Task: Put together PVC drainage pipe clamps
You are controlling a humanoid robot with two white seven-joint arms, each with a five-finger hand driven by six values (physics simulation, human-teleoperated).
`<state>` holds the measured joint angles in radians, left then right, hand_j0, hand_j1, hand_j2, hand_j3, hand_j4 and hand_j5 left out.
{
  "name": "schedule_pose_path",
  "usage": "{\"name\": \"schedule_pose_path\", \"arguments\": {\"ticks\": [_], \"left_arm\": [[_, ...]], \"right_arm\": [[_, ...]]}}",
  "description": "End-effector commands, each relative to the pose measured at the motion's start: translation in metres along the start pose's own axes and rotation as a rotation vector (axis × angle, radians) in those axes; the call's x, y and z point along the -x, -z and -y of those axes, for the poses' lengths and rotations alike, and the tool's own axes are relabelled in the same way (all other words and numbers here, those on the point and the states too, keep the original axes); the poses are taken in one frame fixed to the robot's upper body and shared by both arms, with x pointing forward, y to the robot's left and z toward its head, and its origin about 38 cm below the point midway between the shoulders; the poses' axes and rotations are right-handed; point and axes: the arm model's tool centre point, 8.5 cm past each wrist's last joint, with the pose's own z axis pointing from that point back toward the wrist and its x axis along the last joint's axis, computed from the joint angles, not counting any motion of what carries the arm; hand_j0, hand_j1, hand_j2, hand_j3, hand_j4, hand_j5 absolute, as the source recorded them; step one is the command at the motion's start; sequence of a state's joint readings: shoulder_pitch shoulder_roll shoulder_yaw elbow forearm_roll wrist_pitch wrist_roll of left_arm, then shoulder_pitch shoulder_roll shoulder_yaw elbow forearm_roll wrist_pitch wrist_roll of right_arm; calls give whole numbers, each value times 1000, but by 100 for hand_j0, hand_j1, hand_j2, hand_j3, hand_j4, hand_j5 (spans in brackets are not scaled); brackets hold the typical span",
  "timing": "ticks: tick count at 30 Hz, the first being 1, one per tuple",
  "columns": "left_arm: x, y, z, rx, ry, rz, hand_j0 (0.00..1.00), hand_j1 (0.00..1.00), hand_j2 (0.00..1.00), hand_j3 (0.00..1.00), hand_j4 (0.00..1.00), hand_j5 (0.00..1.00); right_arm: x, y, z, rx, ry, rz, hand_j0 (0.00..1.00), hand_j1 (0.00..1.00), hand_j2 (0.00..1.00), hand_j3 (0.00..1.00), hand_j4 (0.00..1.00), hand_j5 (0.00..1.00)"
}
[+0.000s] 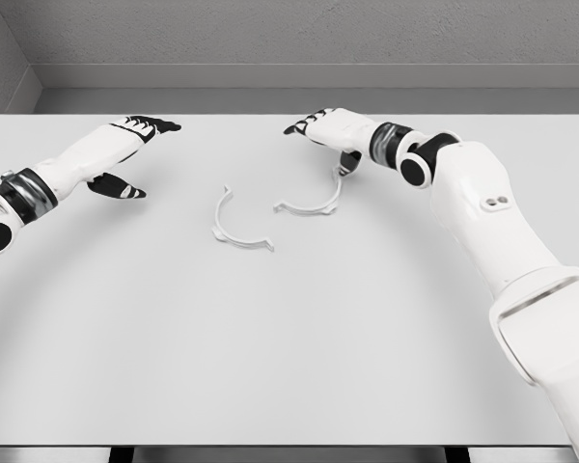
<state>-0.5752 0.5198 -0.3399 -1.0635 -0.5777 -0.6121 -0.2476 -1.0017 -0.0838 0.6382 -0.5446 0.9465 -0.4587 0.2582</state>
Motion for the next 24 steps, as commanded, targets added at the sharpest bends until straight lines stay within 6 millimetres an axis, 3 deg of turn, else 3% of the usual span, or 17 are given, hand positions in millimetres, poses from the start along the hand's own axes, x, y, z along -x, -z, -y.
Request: {"name": "schedule_pose_path", "arguments": {"ticks": [1,24], "left_arm": [[1,-1,-1,-5,-5,-2,100,100,100,100,100,100],[4,-1,-2,-5,-8,-10,100,100,100,100,100,100]], "right_arm": [[-1,1,2,7,5,-2,100,100,100,100,100,100],[-34,19,22,29,-10,56,100,100,100,100,100,100]]}}
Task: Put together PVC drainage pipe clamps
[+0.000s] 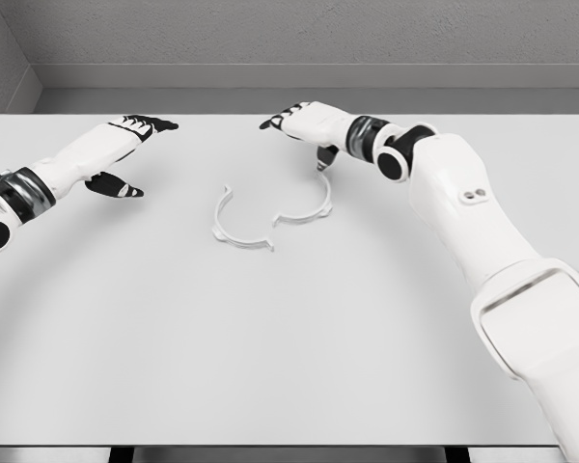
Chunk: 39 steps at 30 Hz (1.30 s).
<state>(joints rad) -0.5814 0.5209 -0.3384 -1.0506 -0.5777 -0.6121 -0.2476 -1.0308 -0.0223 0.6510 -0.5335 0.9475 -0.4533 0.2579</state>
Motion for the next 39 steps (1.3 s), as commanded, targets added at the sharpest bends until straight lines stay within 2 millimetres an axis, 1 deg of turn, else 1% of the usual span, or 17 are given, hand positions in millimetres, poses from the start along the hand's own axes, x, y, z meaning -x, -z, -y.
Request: {"name": "schedule_pose_path", "arguments": {"ticks": [1,6,9,11,14,16,18,19,22,24,27,28,29,30,39], "left_arm": [[1,-1,0,-4,-7,-3,100,100,100,100,100,100],[1,-1,0,-4,-7,-3,100,100,100,100,100,100],[1,-1,0,-4,-7,-3,100,100,100,100,100,100],[1,-1,0,-4,-7,-3,100,100,100,100,100,100],[1,-1,0,-4,-7,-3,100,100,100,100,100,100],[0,0,0,-3,-8,-1,100,100,100,100,100,100],[0,0,0,-3,-8,-1,100,100,100,100,100,100],[0,0,0,-4,-7,-1,100,100,100,100,100,100],[1,0,-1,-4,-6,-2,100,100,100,100,100,100],[1,-1,0,-4,-7,-3,100,100,100,100,100,100],[1,0,-1,-5,-6,-2,100,100,100,100,100,100],[1,0,-1,-5,-6,-2,100,100,100,100,100,100],[1,0,-1,-5,-6,-2,100,100,100,100,100,100],[1,0,-1,-5,-6,-2,100,100,100,100,100,100],[1,0,-1,-5,-6,-2,100,100,100,100,100,100]], "right_arm": [[-5,3,2,7,5,10,100,100,100,100,100,100],[-13,6,8,13,-6,26,100,100,100,100,100,100],[-10,5,20,32,-15,21,100,100,100,100,100,100],[1,-1,31,44,-18,-4,100,100,100,100,100,100],[31,-18,22,26,-17,-65,100,100,100,100,100,100],[48,-25,11,17,4,-107,100,100,100,100,100,100],[49,-25,10,11,5,-112,100,100,100,100,100,100],[52,-26,5,-2,13,-120,100,100,100,100,100,100],[51,-23,-4,-25,16,-124,100,100,100,100,100,100],[44,-17,-8,-35,5,-114,100,100,100,100,100,100],[31,-9,-9,-35,6,-93,100,100,100,100,100,100],[31,-8,-12,-44,13,-95,100,100,100,100,100,100],[25,-3,-15,-50,17,-86,100,100,100,100,100,100],[23,-2,-15,-51,19,-83,100,100,100,100,100,100],[20,1,-15,-54,6,-97,100,100,100,100,100,100]]}}
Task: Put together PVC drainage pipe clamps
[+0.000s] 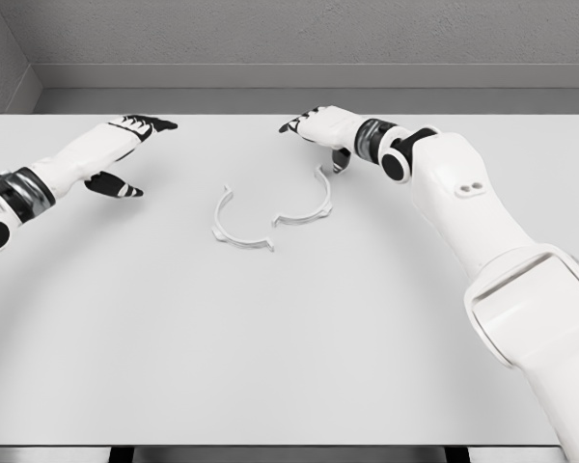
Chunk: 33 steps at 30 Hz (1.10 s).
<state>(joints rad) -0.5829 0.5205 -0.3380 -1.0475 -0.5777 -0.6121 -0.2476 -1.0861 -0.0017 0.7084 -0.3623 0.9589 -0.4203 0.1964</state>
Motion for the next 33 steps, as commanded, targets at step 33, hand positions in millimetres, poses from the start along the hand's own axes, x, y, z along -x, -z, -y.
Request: {"name": "schedule_pose_path", "arguments": {"ticks": [33], "left_arm": [[5,-1,-3,-8,-8,-13,100,100,100,100,100,100]], "right_arm": [[-23,2,11,9,-79,132,100,100,100,100,100,100]]}}
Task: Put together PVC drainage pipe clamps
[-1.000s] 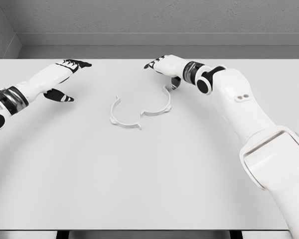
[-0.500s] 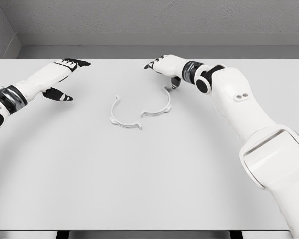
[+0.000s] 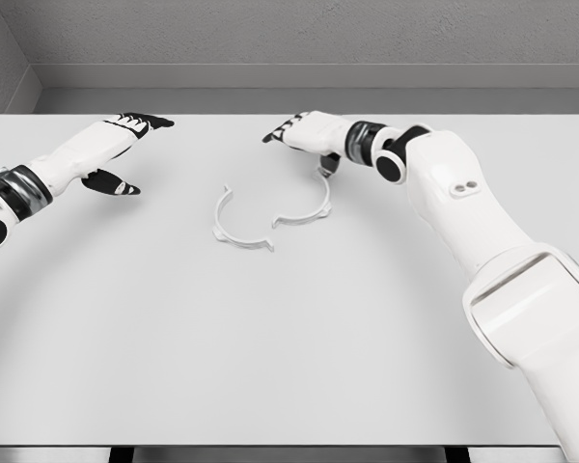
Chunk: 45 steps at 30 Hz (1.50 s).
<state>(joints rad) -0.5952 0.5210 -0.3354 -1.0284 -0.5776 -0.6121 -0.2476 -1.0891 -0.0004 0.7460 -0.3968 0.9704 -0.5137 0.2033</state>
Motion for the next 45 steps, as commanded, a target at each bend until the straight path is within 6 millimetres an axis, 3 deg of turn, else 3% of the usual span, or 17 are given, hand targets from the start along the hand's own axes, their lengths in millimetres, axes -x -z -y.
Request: {"name": "schedule_pose_path", "arguments": {"ticks": [1,11,28,34,41,45], "left_arm": [[0,0,-1,-5,-6,-1,100,100,100,100,100,100],[1,-1,0,-4,-7,-2,100,100,100,100,100,100],[3,-2,0,-5,-11,-10,100,100,100,100,100,100],[3,-1,0,-4,-10,-8,100,100,100,100,100,100],[2,0,-2,-3,-6,-6,100,100,100,100,100,100],[2,1,-1,-4,-7,-5,100,100,100,100,100,100]], "right_arm": [[-4,0,6,17,-4,19,100,100,100,100,100,100],[-8,2,9,15,-30,31,100,100,100,100,100,100],[-50,2,49,100,-122,202,100,100,100,100,100,100],[-29,-2,53,129,-48,117,100,100,100,100,100,100],[2,-3,18,41,38,-8,100,100,100,100,100,100],[6,-3,11,18,42,-32,100,100,100,100,100,100]]}}
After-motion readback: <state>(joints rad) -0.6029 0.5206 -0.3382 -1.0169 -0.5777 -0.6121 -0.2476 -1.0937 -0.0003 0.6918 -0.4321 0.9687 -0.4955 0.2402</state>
